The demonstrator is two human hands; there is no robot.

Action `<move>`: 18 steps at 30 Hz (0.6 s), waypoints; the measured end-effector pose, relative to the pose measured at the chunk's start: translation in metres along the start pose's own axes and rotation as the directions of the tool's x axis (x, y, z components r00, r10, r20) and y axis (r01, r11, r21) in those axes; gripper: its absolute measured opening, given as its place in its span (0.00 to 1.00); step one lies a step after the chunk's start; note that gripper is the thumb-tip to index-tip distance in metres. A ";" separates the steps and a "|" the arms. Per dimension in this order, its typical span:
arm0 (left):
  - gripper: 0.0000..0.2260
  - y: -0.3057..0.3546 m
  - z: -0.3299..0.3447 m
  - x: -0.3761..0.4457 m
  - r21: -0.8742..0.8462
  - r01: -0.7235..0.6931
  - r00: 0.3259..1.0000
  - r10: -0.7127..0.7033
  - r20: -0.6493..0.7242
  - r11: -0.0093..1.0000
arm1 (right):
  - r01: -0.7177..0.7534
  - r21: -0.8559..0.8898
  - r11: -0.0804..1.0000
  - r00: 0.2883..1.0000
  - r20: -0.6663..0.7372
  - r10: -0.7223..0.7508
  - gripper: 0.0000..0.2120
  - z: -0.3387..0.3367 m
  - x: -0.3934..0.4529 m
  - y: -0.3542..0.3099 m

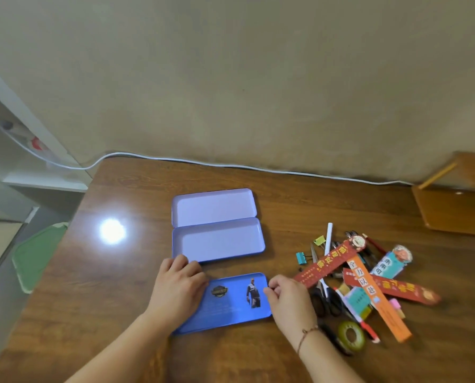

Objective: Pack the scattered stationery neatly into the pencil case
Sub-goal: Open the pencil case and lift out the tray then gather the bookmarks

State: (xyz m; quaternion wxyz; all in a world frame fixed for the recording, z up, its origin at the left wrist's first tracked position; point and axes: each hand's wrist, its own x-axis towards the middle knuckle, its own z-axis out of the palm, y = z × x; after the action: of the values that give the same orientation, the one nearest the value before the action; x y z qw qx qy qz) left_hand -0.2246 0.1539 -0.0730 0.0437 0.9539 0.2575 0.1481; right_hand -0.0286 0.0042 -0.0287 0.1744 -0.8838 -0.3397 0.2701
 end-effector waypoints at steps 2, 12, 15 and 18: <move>0.10 0.006 -0.001 0.001 -0.005 0.052 0.999 -0.052 0.009 0.999 | -0.009 0.014 1.000 0.999 -0.042 0.010 0.05 -0.013 -0.003 0.008; 0.12 0.131 0.005 0.069 -0.179 0.238 0.958 -0.200 0.205 0.955 | -0.444 0.217 0.869 0.744 -0.451 0.493 0.07 -0.104 -0.068 0.151; 0.13 0.171 0.014 0.089 -0.155 0.288 0.917 -0.225 0.330 0.945 | -0.514 0.243 0.823 0.739 -0.362 0.568 0.11 -0.110 -0.070 0.164; 0.15 0.194 0.021 0.102 -0.096 0.318 0.900 -0.268 0.345 0.943 | -0.494 0.227 0.839 0.794 -0.277 0.542 0.14 -0.115 -0.067 0.167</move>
State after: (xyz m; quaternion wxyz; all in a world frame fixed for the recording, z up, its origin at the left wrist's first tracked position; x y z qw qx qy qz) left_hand -0.0414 0.0373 -0.0351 0.1792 0.9093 0.3757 -0.0014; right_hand 0.0830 -0.1757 0.0046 0.2105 -0.9605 -0.0300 0.1793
